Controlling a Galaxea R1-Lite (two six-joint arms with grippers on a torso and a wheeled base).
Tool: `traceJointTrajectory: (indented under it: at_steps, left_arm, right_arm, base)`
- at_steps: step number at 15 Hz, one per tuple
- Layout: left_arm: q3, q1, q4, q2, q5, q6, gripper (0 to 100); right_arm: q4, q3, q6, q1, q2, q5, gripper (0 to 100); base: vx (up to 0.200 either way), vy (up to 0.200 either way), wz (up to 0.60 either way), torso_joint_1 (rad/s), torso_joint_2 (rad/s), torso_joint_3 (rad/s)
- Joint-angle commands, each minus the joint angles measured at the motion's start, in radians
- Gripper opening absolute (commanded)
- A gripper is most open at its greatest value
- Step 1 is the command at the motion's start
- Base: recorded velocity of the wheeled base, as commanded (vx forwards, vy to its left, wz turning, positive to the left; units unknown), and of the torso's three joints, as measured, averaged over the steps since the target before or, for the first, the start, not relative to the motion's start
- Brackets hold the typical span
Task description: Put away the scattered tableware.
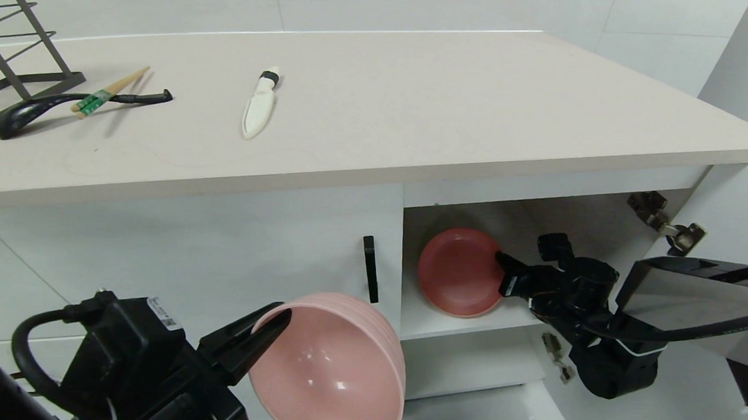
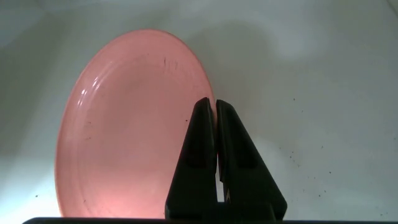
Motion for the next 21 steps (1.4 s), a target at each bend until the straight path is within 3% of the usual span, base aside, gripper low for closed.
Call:
traceJointTrajectory:
  at_steps: [1,2,3,8,10,12,16,17,19,21]
  left_arm:
    - [0.0,0.0,-0.001,0.003,0.001,0.0,0]
    - [0.0,0.0,-0.001,0.003,0.001,0.0,0]
    - [0.0,0.0,-0.001,0.003,0.001,0.0,0]
    - [0.0,0.0,-0.001,0.006,0.001,0.0,0]
    - [0.0,0.006,-0.001,0.006,0.001,0.002,0]
    - [0.0,0.018,-0.001,0.005,0.002,0.014,0]
    - [0.0,0.017,-0.001,0.038,0.005,0.019,0]
    - [0.0,0.015,-0.001,0.048,0.004,0.019,0]
    - [-0.023,0.009,-0.001,0.121,0.005,0.071,0]
    - [-0.043,-0.068,-0.001,0.141,0.005,0.097,0]
  right_arm:
    - [-0.001,0.0,-0.002,0.0,0.007,-0.006,0]
    - [-0.001,0.0,-0.002,0.0,0.009,-0.007,0]
    - [-0.001,0.0,-0.004,0.0,0.012,-0.009,100]
    - [-0.001,0.01,-0.019,0.0,-0.002,-0.017,100]
    - [-0.001,0.045,-0.099,0.006,-0.063,-0.063,100]
    - [-0.001,0.163,-0.165,0.017,-0.175,-0.064,100]
    - [-0.001,0.479,-0.169,0.089,-0.484,-0.064,100]
    - [-0.001,0.503,-0.169,0.095,-0.502,-0.064,100]
    - [-0.001,0.652,-0.171,0.118,-0.622,-0.064,100]
    - [-0.001,0.729,-0.171,0.118,-0.682,-0.066,100]
  base:
    - [0.0,0.0,0.0,0.0,0.0,0.0]
    - [0.0,0.0,0.0,0.0,0.0,0.0]
    - [0.0,0.0,0.0,0.0,0.0,0.0]
    - [0.0,0.0,0.0,0.0,0.0,0.0]
    - [0.0,0.0,0.0,0.0,0.0,0.0]
    - [0.0,0.0,0.0,0.0,0.0,0.0]
    - [0.0,0.0,0.0,0.0,0.0,0.0]
    - [0.0,0.0,0.0,0.0,0.0,0.0]
    - [0.0,0.0,0.0,0.0,0.0,0.0]
    - [0.0,0.0,0.0,0.0,0.0,0.0]
